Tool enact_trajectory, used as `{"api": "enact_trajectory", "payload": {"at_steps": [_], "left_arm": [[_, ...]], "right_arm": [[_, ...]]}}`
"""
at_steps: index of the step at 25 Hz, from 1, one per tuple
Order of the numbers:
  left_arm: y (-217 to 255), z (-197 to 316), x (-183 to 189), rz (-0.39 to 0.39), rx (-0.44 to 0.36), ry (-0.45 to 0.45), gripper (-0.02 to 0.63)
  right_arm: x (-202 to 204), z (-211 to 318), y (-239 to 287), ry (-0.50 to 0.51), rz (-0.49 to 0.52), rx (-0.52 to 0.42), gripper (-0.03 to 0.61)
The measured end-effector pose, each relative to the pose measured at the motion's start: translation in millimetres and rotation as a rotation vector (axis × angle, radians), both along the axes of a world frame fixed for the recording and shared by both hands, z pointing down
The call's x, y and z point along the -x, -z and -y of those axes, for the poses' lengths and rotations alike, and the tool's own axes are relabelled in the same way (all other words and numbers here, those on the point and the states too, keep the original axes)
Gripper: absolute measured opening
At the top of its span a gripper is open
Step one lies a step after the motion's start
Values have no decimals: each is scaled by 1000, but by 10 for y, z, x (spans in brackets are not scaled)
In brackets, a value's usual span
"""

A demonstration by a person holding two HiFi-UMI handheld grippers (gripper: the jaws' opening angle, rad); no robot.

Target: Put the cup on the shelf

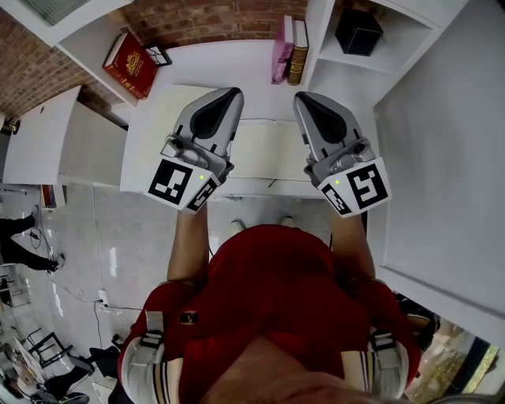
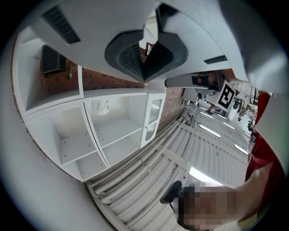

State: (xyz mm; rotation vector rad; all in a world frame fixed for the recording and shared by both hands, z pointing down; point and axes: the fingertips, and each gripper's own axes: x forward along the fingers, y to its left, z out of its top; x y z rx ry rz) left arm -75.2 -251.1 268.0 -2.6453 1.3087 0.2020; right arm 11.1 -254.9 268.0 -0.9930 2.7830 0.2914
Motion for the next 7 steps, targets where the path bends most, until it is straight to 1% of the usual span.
{"api": "enact_trajectory", "payload": {"at_steps": [7], "left_arm": [[-3, -46, 72, -3, -3, -11, 6]], "right_arm": [[77, -52, 18, -8, 0, -6, -3]]}}
